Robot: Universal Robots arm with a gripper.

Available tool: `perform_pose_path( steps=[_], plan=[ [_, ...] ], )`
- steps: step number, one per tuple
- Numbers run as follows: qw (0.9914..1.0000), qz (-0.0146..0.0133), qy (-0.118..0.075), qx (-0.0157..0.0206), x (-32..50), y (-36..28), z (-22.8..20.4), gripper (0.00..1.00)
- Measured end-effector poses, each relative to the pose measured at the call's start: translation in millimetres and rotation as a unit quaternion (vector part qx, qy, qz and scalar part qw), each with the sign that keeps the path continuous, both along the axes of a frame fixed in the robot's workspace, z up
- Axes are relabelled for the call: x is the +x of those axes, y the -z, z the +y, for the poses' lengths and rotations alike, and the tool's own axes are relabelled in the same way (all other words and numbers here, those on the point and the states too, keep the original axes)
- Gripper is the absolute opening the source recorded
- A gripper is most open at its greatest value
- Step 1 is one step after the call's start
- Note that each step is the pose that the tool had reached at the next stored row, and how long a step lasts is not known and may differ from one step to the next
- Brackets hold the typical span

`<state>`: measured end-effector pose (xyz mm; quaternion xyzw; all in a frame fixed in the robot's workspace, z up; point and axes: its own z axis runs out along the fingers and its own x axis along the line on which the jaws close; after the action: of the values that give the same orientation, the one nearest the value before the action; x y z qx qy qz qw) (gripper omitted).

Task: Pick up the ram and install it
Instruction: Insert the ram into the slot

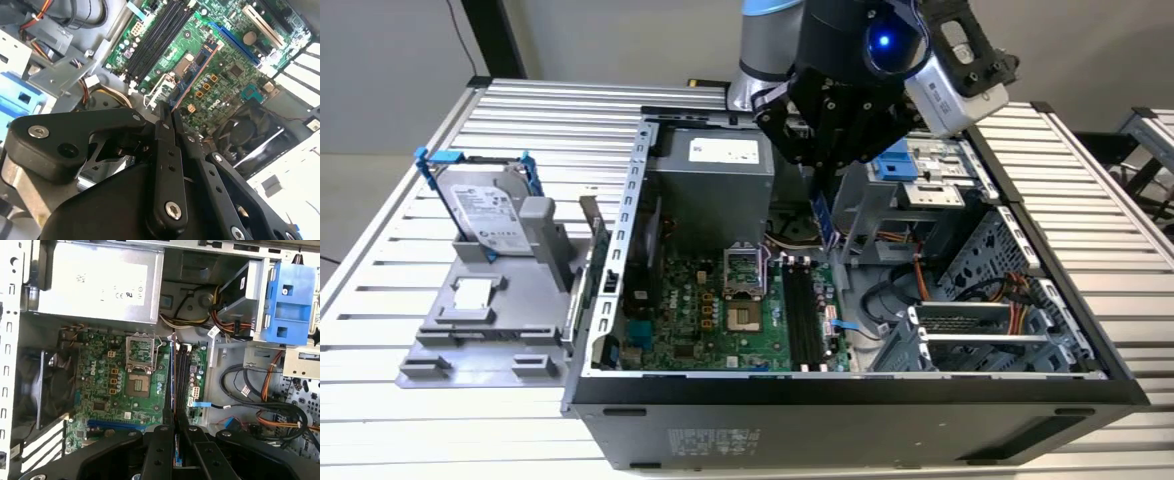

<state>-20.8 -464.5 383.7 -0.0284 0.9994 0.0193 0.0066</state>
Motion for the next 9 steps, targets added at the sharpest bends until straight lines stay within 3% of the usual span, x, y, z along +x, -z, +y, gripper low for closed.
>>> perform_pose_path(
  steps=[3, 6, 9],
  plan=[
    [0.99993, 0.0, 0.012, -0.0001, 3.7, 4.3, 0.1, 0.0],
    [0.99993, 0.0001, 0.012, -0.0003, 4.6, 4.6, 0.1, 0.0],
    [0.99991, 0.0, 0.013, -0.001, 9.0, 9.2, 0.3, 0.0]
  ],
)
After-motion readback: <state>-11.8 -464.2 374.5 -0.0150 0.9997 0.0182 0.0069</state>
